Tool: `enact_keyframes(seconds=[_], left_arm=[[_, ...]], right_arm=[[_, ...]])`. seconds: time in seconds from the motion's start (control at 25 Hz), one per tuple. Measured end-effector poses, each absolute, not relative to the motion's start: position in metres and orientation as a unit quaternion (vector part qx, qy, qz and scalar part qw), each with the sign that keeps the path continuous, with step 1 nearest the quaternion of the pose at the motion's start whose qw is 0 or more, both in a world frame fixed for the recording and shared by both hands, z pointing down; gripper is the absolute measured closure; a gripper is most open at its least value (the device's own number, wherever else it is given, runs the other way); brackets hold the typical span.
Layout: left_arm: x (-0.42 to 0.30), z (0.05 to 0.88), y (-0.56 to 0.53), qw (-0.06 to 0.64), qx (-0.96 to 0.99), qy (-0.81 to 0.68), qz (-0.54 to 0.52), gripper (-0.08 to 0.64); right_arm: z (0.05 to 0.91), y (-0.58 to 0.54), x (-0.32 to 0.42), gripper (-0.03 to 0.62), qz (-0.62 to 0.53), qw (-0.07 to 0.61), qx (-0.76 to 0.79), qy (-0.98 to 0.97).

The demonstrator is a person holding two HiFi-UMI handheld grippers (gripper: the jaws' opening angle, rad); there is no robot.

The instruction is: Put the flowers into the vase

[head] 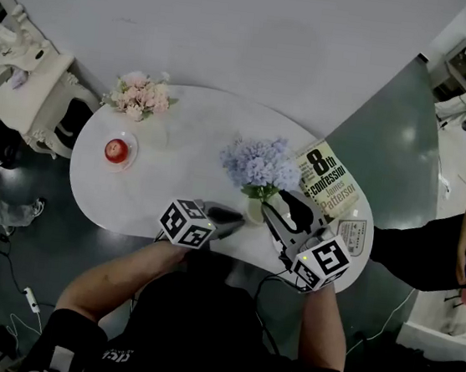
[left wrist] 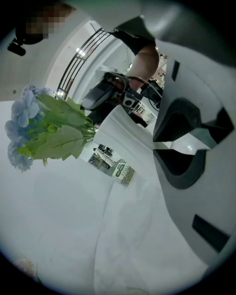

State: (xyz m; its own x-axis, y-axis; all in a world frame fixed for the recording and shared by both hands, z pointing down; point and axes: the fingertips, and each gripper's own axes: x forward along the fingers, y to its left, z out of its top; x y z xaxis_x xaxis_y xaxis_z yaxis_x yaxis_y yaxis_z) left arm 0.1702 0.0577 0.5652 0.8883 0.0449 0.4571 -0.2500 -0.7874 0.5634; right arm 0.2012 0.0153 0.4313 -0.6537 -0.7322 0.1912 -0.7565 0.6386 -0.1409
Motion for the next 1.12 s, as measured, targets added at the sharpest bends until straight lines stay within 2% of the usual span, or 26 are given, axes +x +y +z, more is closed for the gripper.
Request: enact_keyframes(seconds=[0.04,0.2,0.28,0.64,1.12], left_arm=[[0.17,0.565,0.058,0.321,0.917,-0.056,0.229,0.503],[0.171,0.565,0.058,0.321,0.917,-0.055,0.229,0.503],[0.171,0.564,0.059,0.32,0.917,-0.054,0.229,0.505],[0.172,0.562,0.062,0.322,0.918,-0.052,0.227,0.503],[0.172,0.563,0.063,0.318,0.919,-0.05,0.228,0.503]], right_arm=[[0.431,0.015,0.201,0.415,0.109,0.058,0.407,-0.905],[0.43,0.013,0.198,0.321,0.141,0.062,0.372,-0.916],[0.432,0.009,0.197,0.307,0.147,0.071,0.36,-0.919],[0.437,-0.001,0.182,0.3,0.159,0.106,0.336,-0.922],[0.438,0.0,0.18,0.302,0.144,0.108,0.343,-0.922]])
